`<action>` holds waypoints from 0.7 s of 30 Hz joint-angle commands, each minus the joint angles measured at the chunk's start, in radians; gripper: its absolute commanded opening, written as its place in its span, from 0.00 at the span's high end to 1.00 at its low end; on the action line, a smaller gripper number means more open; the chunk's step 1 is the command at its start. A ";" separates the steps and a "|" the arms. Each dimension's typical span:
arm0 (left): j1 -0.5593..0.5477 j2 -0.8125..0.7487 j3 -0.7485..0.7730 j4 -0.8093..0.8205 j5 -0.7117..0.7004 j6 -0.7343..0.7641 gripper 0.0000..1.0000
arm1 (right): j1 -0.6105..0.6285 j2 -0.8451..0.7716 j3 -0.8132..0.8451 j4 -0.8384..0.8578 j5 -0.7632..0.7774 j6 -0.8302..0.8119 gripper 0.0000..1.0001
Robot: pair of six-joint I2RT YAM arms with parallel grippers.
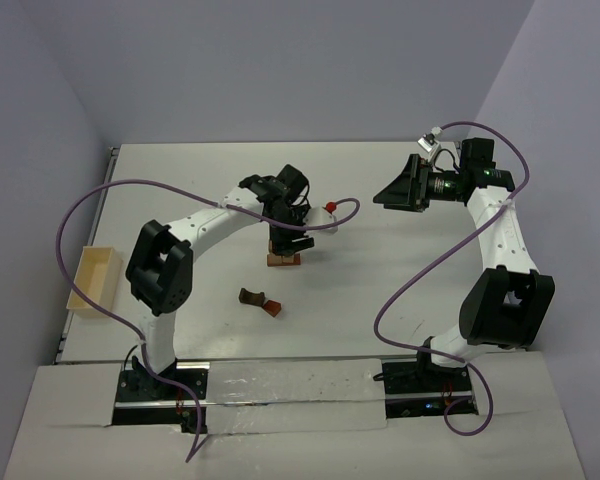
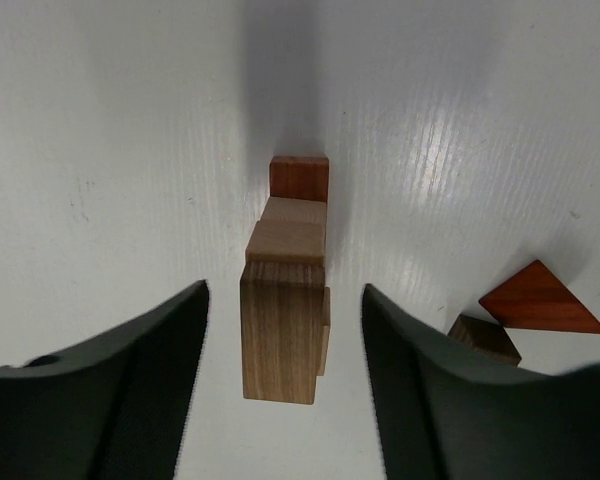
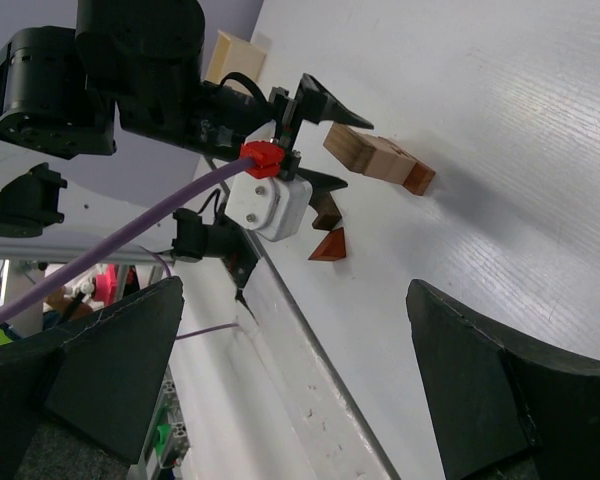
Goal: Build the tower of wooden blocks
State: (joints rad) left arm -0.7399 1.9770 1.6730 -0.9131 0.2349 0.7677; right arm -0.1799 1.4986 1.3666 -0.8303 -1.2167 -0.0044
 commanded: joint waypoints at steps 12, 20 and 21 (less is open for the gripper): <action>0.010 -0.232 0.024 0.009 0.089 -0.042 0.01 | 0.031 -0.031 -0.006 0.020 0.001 -0.010 0.00; 0.125 -0.625 -0.347 0.028 0.222 0.052 0.01 | 0.112 -0.059 -0.005 0.008 0.120 -0.042 0.00; 0.130 -0.646 -0.385 -0.008 0.228 0.090 0.02 | 0.126 -0.060 -0.004 0.008 0.134 -0.047 0.00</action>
State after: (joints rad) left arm -0.6498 1.4201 1.4390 -0.8604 0.3694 0.7614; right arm -0.0980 1.4950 1.3663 -0.8310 -1.1486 -0.0191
